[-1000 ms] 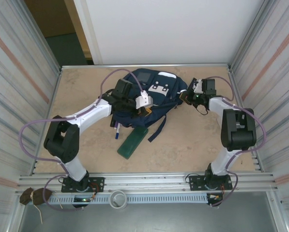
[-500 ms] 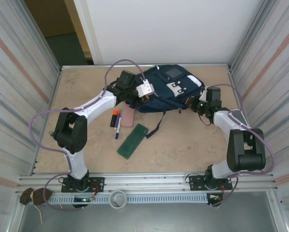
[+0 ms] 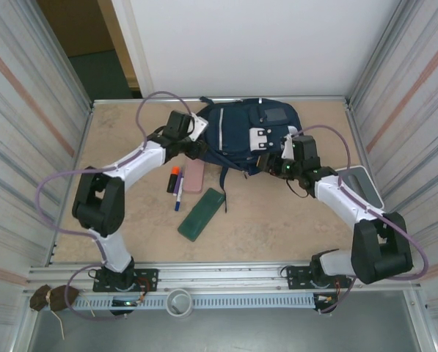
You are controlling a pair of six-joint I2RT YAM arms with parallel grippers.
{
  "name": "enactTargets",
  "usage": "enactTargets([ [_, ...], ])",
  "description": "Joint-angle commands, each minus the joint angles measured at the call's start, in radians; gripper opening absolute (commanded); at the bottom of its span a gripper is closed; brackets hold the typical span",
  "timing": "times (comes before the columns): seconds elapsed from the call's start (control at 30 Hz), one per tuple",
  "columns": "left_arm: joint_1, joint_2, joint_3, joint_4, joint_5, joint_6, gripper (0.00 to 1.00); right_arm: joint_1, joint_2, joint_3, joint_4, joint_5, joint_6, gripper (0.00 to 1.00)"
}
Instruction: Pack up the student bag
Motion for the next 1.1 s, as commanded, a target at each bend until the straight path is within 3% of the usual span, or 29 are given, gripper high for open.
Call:
enactTargets([
  [0.0, -0.030, -0.107, -0.061, 0.091, 0.090, -0.270, 0.60, 0.018, 0.045, 0.072, -0.013, 0.061, -0.060, 0.45],
  [0.07, -0.071, -0.120, -0.077, 0.134, 0.089, -0.318, 0.60, 0.019, 0.105, 0.094, -0.005, 0.096, -0.065, 0.44],
  [0.17, -0.148, -0.085, -0.050, 0.151, 0.062, -0.340, 0.59, 0.013, 0.188, 0.100, -0.006, 0.129, -0.054, 0.33],
  [0.4, -0.265, 0.113, 0.134, 0.007, -0.003, -0.281, 0.52, 0.011, 0.264, -0.033, 0.124, 0.081, 0.052, 0.13],
  [0.6, -0.273, 0.204, 0.154, -0.033, 0.021, -0.270, 0.46, 0.028, 0.293, -0.131, 0.226, 0.057, 0.090, 0.10],
  [0.73, -0.280, 0.243, 0.210, -0.034, 0.100, -0.266, 0.46, 0.026, 0.296, -0.146, 0.256, 0.036, 0.081, 0.10],
  [1.07, -0.308, 0.405, 0.405, -0.088, 0.062, -0.215, 0.44, 0.021, 0.271, -0.141, 0.248, 0.012, 0.068, 0.11],
])
